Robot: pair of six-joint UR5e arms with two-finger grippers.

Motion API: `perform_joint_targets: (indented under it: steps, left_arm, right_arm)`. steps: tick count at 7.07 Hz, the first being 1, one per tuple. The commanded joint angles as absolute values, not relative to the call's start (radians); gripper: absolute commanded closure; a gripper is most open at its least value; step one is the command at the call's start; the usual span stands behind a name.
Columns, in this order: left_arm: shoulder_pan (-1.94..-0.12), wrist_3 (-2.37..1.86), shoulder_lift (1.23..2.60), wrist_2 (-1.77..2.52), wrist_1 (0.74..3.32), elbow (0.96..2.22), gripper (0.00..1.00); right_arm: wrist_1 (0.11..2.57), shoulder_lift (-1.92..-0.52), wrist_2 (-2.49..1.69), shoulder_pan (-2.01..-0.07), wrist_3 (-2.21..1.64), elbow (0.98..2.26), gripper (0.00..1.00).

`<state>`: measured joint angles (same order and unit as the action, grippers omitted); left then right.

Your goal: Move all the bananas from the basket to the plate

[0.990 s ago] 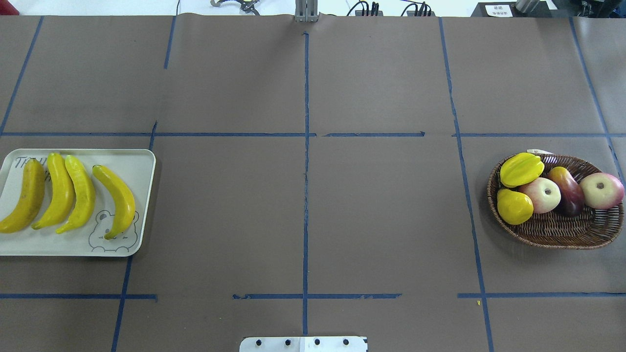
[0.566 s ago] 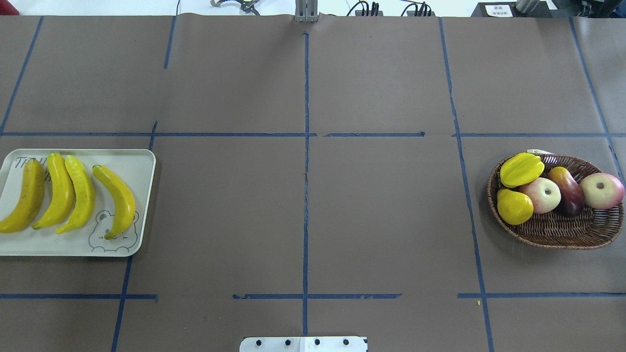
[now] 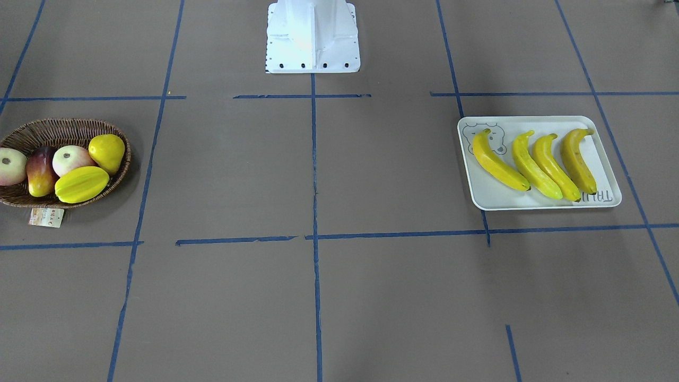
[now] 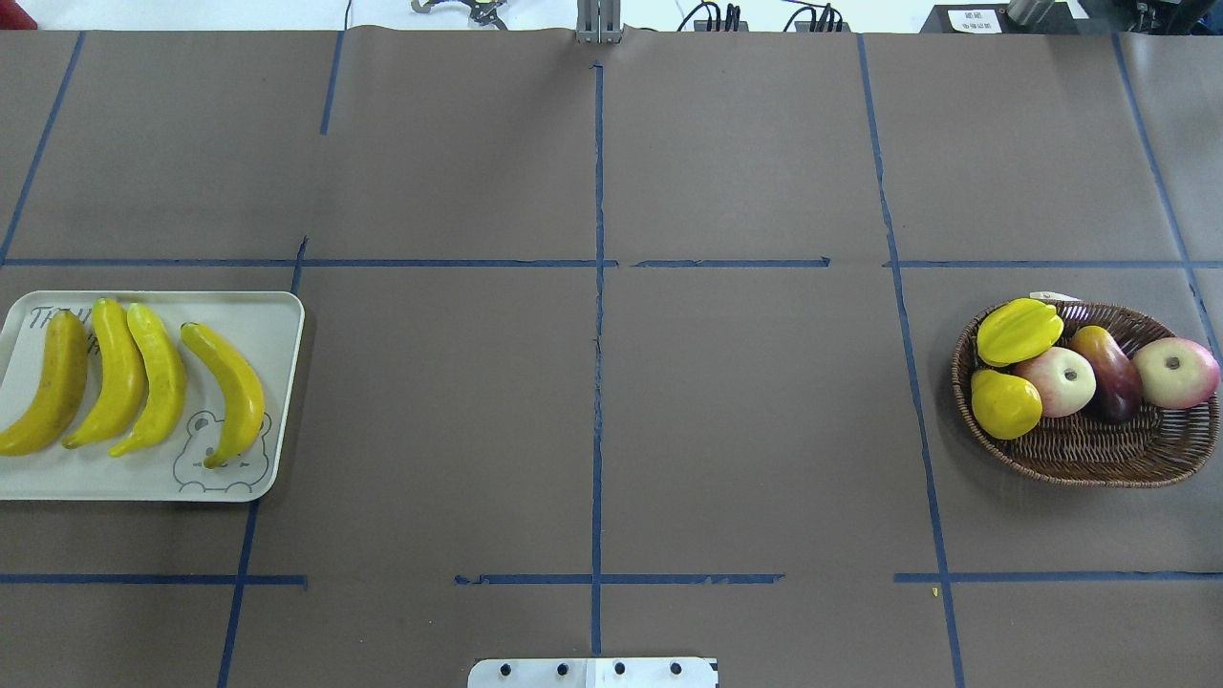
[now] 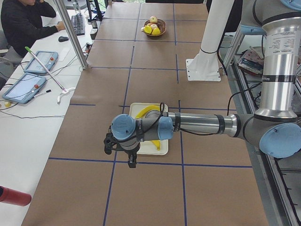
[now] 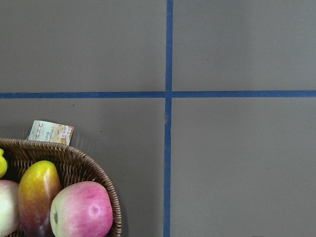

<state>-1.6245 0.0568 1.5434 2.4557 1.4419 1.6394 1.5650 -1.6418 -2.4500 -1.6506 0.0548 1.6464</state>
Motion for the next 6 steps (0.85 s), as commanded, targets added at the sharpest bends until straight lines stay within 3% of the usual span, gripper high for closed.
perform_joint_targets:
  steps: [1,6]
  left_arm:
    - [-1.624,0.057,1.545,2.456,1.442,1.638,0.00]
    - [-1.623,0.055,1.549,2.456,1.440,1.640,0.00]
  right_arm:
    - [1.566,-1.643,-2.456,-1.651,0.055,1.647,0.00]
    - [1.566,-1.635,-2.459,-1.651,0.055,1.643,0.00]
